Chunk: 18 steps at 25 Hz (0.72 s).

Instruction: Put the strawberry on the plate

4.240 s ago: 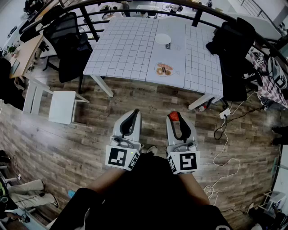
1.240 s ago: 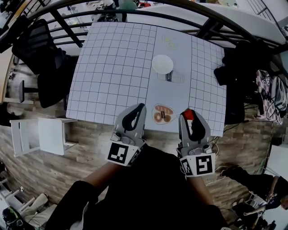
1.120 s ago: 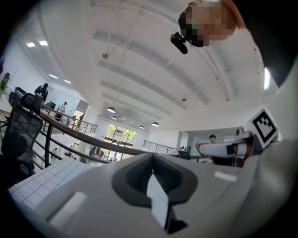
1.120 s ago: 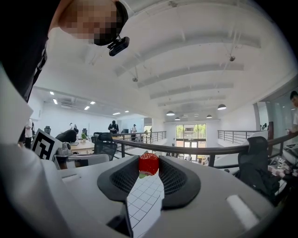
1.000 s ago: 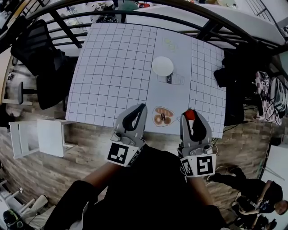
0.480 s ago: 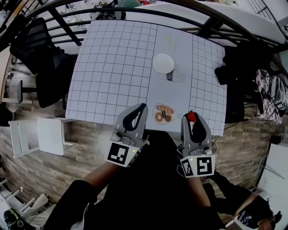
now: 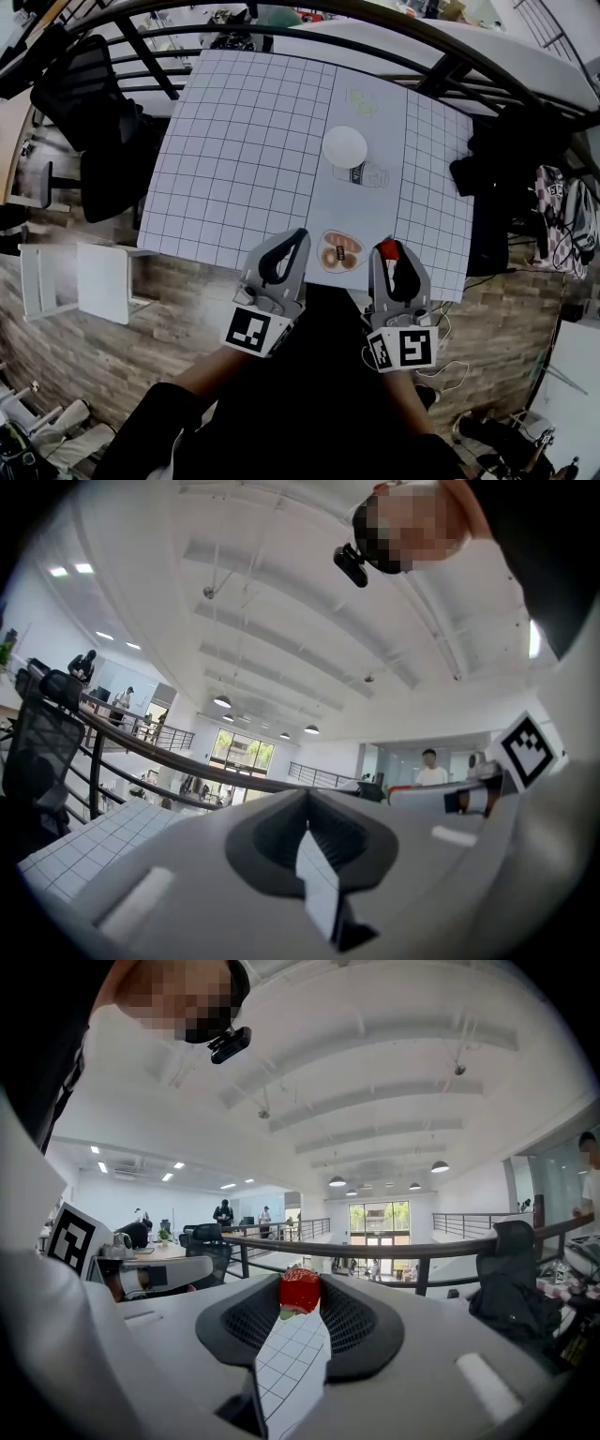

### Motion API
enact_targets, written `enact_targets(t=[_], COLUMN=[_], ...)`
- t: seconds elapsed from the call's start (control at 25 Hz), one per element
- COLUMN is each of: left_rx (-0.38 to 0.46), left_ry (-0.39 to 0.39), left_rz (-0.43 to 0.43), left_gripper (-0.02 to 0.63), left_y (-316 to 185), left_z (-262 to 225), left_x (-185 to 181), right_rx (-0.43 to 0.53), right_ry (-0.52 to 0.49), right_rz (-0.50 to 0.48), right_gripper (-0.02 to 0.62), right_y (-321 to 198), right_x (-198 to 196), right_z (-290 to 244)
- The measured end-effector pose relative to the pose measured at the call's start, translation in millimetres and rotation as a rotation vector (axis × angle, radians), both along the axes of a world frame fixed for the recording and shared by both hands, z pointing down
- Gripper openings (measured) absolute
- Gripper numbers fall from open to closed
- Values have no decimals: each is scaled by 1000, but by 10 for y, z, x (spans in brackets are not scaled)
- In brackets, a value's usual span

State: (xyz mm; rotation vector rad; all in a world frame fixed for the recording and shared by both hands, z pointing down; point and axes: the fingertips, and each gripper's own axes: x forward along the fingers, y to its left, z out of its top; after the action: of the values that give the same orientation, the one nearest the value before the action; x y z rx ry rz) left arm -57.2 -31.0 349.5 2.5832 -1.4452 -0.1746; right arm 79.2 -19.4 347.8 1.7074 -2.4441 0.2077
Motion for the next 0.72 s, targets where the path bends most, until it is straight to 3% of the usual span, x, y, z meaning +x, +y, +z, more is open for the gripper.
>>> enact_targets(t=[0.48,0.72], left_rx=[-25,-81], left_ry=[-33,-39], left_rz=[-30,-28], left_gripper=[9,9], left_y=[-591,-889], left_z=[112,219], left_x=[229,382], right_rx=[-54,-104], right_ry=[-61,-63], right_rz=[-45,-82], right_gripper=[129,129], right_y=[-725,-1127], right_x=[113,152], right_z=[220,335])
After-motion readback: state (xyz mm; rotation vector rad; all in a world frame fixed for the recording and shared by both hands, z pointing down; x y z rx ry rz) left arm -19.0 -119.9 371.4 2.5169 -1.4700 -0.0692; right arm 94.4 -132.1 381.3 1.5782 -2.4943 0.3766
